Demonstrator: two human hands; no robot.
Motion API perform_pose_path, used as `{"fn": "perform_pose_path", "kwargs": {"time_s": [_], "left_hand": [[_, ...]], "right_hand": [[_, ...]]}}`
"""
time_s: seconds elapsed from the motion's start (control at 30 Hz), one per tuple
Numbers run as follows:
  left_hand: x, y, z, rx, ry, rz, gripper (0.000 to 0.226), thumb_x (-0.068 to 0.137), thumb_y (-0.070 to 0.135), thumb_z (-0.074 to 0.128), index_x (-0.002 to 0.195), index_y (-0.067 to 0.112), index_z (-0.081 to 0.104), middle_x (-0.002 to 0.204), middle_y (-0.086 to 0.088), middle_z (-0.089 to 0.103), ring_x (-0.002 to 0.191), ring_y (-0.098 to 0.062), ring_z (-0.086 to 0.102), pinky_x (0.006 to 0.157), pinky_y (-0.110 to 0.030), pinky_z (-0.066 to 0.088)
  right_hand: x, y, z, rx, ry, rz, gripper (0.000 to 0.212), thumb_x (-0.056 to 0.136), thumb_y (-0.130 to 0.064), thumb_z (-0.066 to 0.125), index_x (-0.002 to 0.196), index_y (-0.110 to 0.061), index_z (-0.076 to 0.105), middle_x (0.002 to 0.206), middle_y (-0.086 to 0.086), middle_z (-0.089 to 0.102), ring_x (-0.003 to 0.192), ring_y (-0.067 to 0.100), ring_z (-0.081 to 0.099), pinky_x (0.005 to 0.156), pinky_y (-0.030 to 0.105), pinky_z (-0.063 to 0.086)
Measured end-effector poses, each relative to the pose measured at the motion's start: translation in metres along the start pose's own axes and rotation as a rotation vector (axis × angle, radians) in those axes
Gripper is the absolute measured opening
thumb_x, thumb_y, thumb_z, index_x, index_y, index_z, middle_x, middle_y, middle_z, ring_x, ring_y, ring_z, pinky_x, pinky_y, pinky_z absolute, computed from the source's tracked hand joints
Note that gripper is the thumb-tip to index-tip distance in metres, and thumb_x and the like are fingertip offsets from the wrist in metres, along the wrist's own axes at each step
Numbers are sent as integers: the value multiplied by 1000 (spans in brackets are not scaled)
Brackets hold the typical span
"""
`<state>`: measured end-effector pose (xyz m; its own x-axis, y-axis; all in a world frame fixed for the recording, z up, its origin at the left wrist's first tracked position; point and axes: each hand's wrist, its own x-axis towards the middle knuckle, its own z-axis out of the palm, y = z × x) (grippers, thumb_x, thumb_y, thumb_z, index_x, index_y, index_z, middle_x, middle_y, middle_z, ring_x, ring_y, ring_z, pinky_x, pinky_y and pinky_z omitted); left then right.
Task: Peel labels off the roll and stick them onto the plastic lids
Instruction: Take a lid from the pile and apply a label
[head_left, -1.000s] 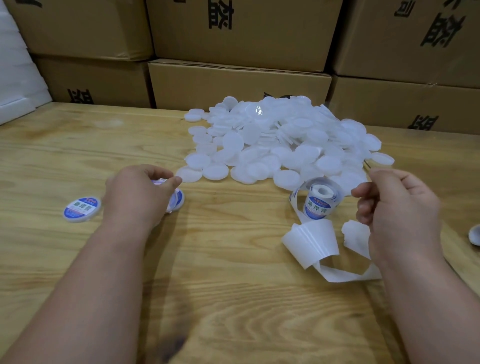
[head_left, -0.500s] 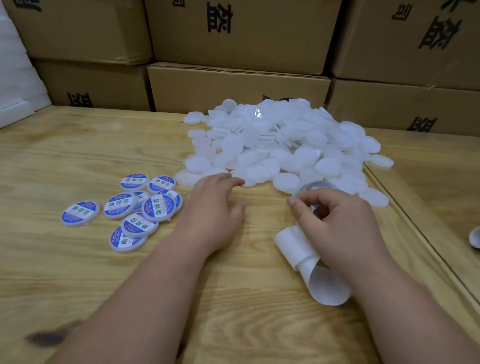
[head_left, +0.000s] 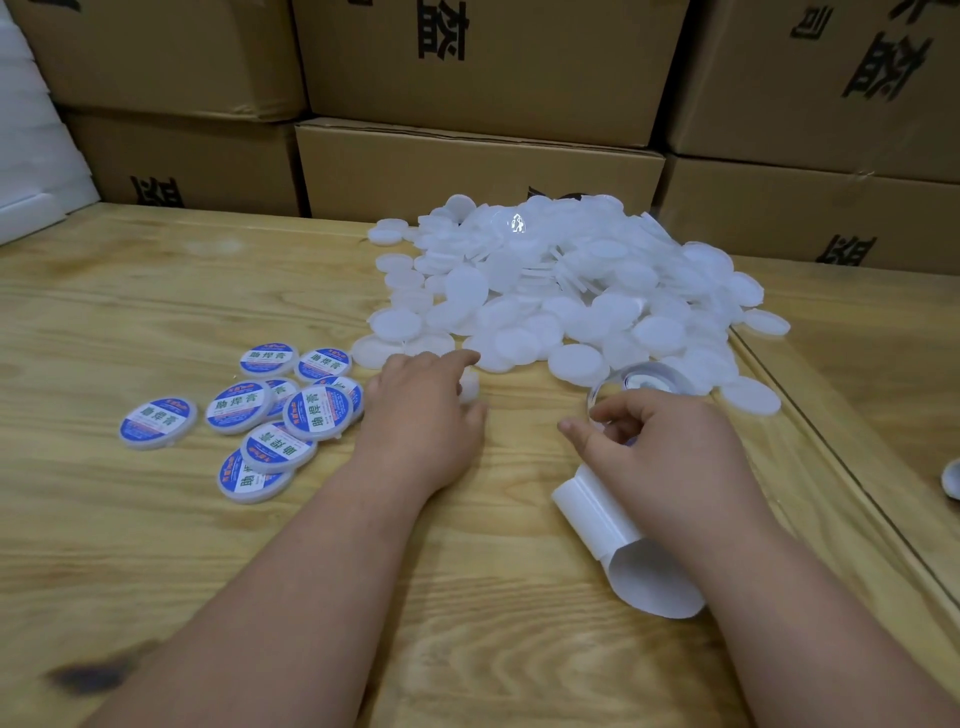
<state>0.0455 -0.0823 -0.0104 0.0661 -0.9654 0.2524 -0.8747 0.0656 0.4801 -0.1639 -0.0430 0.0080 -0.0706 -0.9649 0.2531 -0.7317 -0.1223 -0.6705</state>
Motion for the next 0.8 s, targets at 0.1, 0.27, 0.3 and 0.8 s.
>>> {"fn": "perform_pose_path", "kwargs": {"time_s": [0.1, 0.27, 0.3, 0.8], "left_hand": [[2, -1, -1, -13, 38, -48, 28, 93, 38, 62, 119, 33, 70, 106, 5, 63, 113, -25, 48, 94, -39, 43], [1, 0, 0, 46, 29, -61, 14, 93, 42, 63, 92, 33, 74, 117, 7, 56, 116, -23, 41, 92, -36, 35], [0, 1, -1, 28, 37, -53, 14, 93, 42, 62, 91, 33, 73, 122, 8, 55, 119, -22, 39, 94, -36, 32], [-29, 34, -14, -879, 36, -80, 3, 89, 34, 49, 89, 33, 51, 83, 11, 76, 72, -9, 72, 62, -29, 48]], "right_hand": [[0, 0, 1, -45, -13, 26, 29, 80, -53, 78, 96, -30, 74, 61, -18, 63, 72, -11, 59, 54, 12, 33], [1, -1, 3, -107, -66, 63, 25, 84, -47, 78, 102, -30, 73, 69, -17, 63, 72, -4, 59, 58, 14, 35], [1, -1, 3, -109, -73, 74, 25, 84, -46, 78, 103, -30, 73, 71, -17, 64, 73, -4, 60, 58, 15, 35], [-1, 1, -11, 85, -159, 84, 16, 85, -21, 69, 72, -31, 72, 66, -26, 65, 61, -8, 58, 49, 8, 40]]}}
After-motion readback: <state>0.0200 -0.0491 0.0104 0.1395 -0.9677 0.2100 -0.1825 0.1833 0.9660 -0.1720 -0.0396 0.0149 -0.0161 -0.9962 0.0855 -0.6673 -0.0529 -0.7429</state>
